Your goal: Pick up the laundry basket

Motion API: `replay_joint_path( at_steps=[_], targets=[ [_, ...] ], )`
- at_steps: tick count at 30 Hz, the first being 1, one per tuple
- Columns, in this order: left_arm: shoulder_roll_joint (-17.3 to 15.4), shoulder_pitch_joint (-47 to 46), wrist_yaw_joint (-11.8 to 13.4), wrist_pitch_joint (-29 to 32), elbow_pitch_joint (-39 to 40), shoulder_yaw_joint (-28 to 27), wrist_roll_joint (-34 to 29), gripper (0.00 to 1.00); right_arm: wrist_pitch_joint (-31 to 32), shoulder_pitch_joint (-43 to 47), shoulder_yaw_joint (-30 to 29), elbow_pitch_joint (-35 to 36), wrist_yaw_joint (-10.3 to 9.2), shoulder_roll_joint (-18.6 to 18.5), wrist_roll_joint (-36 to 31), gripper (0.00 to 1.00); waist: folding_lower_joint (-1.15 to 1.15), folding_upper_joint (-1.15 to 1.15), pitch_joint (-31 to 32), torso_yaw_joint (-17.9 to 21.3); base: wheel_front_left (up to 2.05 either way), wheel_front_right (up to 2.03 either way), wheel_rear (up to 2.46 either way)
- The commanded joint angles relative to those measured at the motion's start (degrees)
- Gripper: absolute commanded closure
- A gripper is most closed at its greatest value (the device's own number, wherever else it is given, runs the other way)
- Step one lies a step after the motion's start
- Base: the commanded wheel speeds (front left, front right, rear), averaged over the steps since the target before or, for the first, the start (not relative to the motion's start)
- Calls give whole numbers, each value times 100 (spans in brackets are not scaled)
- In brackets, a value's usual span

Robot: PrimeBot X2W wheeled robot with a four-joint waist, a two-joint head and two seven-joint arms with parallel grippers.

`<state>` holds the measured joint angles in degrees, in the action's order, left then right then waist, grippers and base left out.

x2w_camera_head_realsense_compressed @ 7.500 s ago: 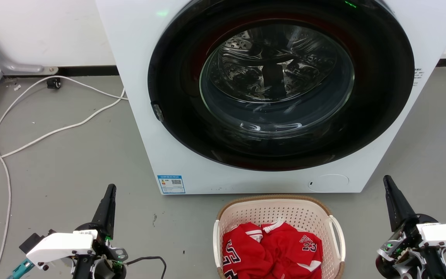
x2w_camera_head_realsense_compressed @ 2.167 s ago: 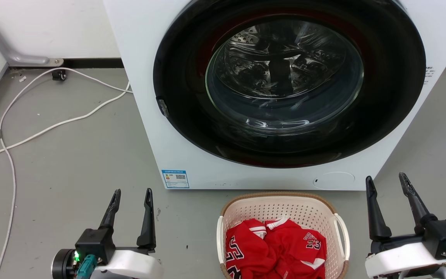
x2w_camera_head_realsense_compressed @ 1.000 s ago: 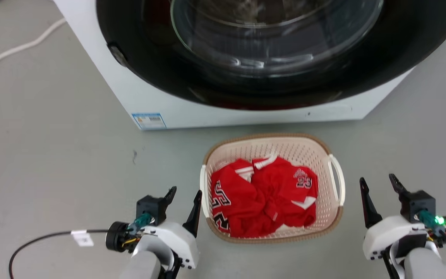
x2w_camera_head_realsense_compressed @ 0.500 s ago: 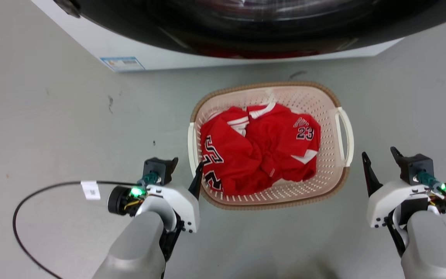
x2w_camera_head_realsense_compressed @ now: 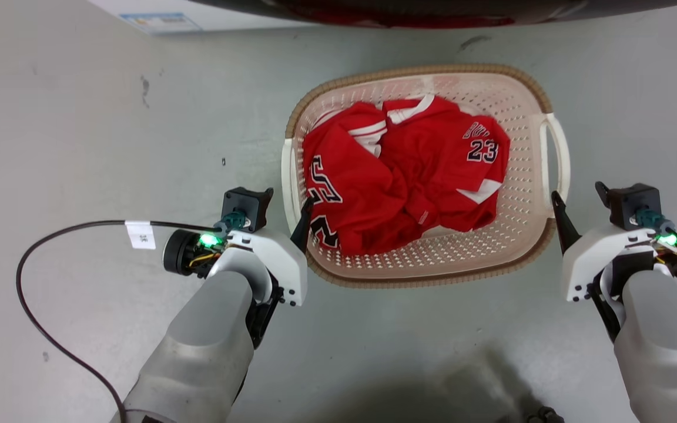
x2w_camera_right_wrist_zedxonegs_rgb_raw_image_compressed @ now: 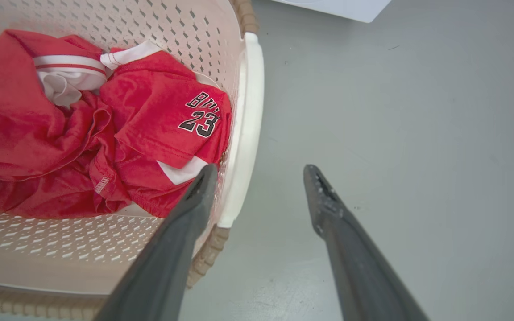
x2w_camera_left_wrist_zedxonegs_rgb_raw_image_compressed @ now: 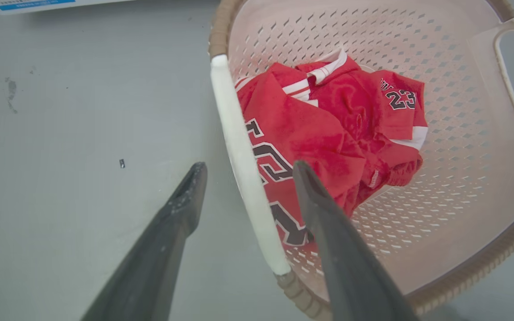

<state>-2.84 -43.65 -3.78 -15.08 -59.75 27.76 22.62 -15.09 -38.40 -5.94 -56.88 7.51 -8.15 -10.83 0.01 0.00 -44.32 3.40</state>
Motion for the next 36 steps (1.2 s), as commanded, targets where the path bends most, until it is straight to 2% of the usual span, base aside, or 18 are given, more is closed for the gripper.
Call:
replay_joint_path(
  at_steps=[1,13,14,15,16,17,27,36],
  targets=[
    [-7,-99,26,-15,-21,33,34,0,-11,-137,10,-36,-5,-29,-6,0,-1,0,-105,-28,0,0,0],
    [-7,-391,143,-14,-119,242,127,0,-11,-619,160,-549,-4,43,135,0,-1,0,-435,-44,0,0,0],
    [-7,-414,141,-15,-133,267,141,5,-11,-636,196,-621,-4,51,128,0,-1,0,-450,-46,0,0,0],
    [-9,-441,138,-15,-148,285,161,75,-12,-665,220,-659,-4,63,134,0,-1,0,-461,-45,0,0,0],
    [-8,-448,118,-14,-181,311,178,100,-11,-692,228,-646,-4,61,150,60,-1,0,-468,-40,0,0,0],
    [-7,-453,96,-15,-205,340,195,100,-11,-700,243,-636,-5,52,150,100,-1,0,-473,-37,0,0,0],
    [-3,-462,105,-16,-258,544,361,100,-11,-726,392,-797,-6,40,229,100,-1,0,-349,-38,0,0,0],
    [-4,-256,-37,-5,-561,896,778,100,-12,-544,573,-1009,-6,31,247,100,-1,0,173,-78,0,0,0]
  ],
)
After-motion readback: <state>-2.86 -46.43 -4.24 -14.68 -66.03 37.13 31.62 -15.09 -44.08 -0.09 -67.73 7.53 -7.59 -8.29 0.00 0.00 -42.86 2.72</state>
